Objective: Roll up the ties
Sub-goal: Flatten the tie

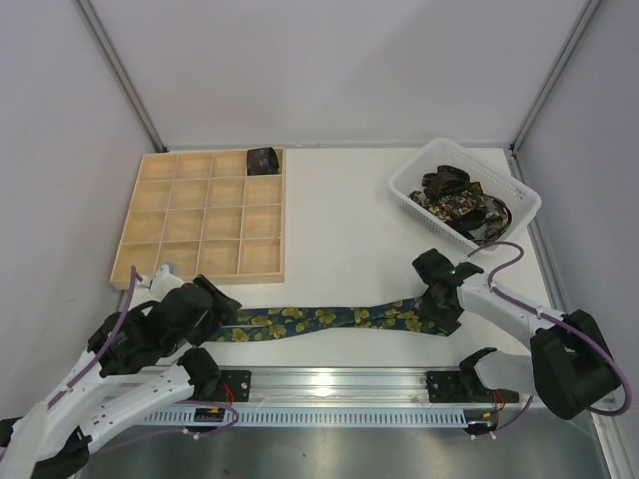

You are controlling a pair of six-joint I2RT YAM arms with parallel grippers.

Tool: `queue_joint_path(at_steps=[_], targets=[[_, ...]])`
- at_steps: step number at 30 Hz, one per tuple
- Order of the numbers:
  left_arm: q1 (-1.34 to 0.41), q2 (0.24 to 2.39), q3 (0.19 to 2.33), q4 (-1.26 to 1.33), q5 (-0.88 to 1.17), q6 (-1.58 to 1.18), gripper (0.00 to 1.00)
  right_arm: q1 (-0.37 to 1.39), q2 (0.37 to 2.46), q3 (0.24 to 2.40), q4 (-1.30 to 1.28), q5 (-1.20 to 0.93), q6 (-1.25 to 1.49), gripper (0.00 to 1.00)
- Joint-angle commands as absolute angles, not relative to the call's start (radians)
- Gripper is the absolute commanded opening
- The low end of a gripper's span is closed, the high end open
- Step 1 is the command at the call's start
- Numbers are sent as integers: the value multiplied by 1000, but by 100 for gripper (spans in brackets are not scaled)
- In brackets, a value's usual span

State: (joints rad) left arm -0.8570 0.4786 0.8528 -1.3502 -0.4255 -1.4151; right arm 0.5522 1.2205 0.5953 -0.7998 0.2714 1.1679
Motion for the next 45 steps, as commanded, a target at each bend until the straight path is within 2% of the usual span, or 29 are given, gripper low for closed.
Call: queue_joint_path(at_steps=[1, 3, 5, 8, 9, 12, 16, 18, 23, 24, 25, 27, 29, 30, 36, 41, 45], targets=[[-851, 502, 928, -1447, -492, -1408, 74, 346, 1247, 566, -846, 316, 1143, 49], [-851, 524, 956, -1430, -499, -1378, 73, 222, 1247, 584, -902, 340, 1106, 54], [-851, 538, 968, -1410, -500, -1349, 72, 37, 1230, 633, -910, 347, 1004, 55], [-853, 577, 971, -1361, -471, -1290, 72, -133, 1209, 749, -905, 409, 839, 55], [-851, 586, 966, -1338, -459, -1248, 72, -141, 1210, 782, -907, 440, 800, 55], [-851, 633, 957, -1302, -425, -1212, 72, -109, 1218, 890, -942, 462, 724, 59], [-851, 669, 953, -1244, -402, -1158, 69, -3, 1137, 884, -896, 280, 678, 68], [-851, 696, 940, -1201, -373, -1124, 68, 107, 1092, 865, -910, 241, 754, 70], [-851, 811, 896, -1169, -305, -1103, 68, 213, 1075, 784, -919, 241, 909, 71], [-851, 824, 896, -1167, -302, -1103, 68, 225, 1086, 772, -913, 256, 923, 69], [-851, 830, 896, -1161, -298, -1101, 68, 236, 1091, 753, -902, 274, 942, 62], [-851, 833, 893, -1134, -299, -1078, 67, 242, 1121, 738, -862, 313, 945, 55], [-851, 834, 893, -1117, -302, -1059, 65, 238, 1161, 739, -841, 348, 936, 54], [-851, 842, 891, -1103, -299, -1049, 60, 239, 1178, 739, -830, 356, 930, 53], [-851, 905, 891, -1063, -298, -1000, 47, 238, 1253, 741, -769, 373, 904, 51], [-851, 965, 920, -1028, -318, -937, 46, 233, 1317, 738, -727, 376, 905, 49], [-851, 1002, 946, -1009, -340, -881, 45, 207, 1365, 726, -698, 356, 911, 44]])
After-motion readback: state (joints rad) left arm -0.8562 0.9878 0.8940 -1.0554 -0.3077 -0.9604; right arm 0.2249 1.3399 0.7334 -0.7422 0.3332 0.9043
